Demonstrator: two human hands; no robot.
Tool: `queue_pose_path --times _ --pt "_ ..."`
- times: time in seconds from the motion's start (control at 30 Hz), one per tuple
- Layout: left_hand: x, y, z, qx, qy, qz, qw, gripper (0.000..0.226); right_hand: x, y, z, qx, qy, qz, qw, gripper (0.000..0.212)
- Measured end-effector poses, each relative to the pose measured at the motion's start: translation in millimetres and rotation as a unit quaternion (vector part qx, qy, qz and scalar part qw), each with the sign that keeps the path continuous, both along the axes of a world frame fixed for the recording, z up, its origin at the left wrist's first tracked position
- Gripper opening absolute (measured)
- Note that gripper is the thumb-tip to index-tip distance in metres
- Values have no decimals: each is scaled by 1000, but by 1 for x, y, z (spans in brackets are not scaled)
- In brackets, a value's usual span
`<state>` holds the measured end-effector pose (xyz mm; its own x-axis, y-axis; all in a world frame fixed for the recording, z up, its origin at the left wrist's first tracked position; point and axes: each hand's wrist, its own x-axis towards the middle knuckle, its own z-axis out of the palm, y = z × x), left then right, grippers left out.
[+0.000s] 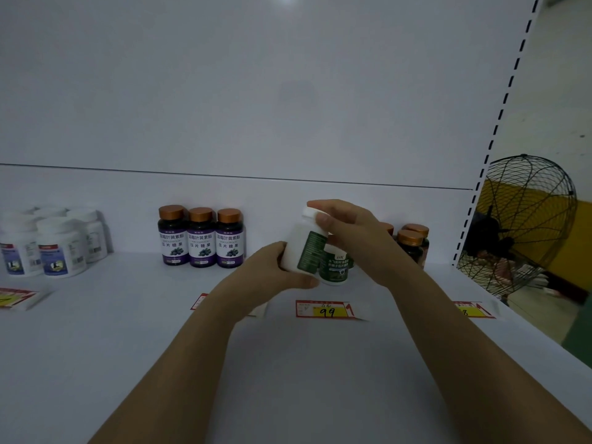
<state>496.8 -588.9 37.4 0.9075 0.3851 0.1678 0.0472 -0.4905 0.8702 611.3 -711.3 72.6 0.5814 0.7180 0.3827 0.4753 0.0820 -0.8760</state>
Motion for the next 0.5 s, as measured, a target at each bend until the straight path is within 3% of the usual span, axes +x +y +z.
queue_pose_path --times 0.23,0.37,0.5 --pt "3 -8 1 42 -34 44 998 58 -4 2 0 3 -50 -55 997 25" --pt "1 -9 4 -26 -17 -11 999 54 2 -6 1 30 -1 -6 1000 23" --pt "-3 -12 7 -24 -28 -23 999 45 4 -10 2 50 67 50 995 24"
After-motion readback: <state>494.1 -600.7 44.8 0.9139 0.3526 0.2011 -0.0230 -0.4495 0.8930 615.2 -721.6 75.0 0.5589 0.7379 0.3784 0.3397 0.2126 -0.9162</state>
